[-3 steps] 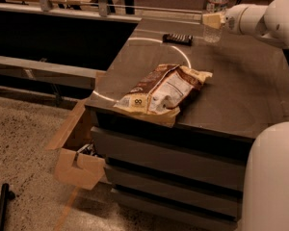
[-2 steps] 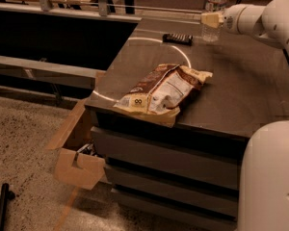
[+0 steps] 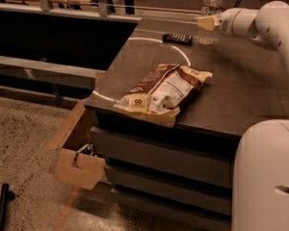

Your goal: Move water bottle near rxbar chocolate

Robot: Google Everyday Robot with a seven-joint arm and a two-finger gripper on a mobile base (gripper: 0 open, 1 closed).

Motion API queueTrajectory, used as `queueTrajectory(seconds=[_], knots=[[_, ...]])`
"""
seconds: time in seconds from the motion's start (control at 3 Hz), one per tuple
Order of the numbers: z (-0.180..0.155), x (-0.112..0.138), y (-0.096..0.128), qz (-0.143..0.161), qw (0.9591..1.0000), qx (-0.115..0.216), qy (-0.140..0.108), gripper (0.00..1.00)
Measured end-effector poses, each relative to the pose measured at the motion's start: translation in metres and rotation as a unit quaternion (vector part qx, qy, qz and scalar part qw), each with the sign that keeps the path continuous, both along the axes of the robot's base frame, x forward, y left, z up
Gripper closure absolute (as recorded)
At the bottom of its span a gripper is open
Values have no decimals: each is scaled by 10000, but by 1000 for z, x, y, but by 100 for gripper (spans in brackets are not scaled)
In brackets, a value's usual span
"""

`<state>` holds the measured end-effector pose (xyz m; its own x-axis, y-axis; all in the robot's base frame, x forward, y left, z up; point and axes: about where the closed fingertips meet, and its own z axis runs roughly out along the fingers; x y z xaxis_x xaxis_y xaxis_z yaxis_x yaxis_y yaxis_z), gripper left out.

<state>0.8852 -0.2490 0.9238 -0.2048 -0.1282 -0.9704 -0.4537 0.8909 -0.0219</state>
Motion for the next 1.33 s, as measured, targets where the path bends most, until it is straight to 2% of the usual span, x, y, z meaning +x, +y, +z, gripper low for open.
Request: queueTrajectory(seconds=[0.33, 0.67, 1.33], knots=[[-8, 4, 5, 10, 10000, -8, 84, 100], [-15, 7, 8, 13, 9999, 7, 148, 84], [-25, 8, 8, 5, 9997, 96, 206, 37]])
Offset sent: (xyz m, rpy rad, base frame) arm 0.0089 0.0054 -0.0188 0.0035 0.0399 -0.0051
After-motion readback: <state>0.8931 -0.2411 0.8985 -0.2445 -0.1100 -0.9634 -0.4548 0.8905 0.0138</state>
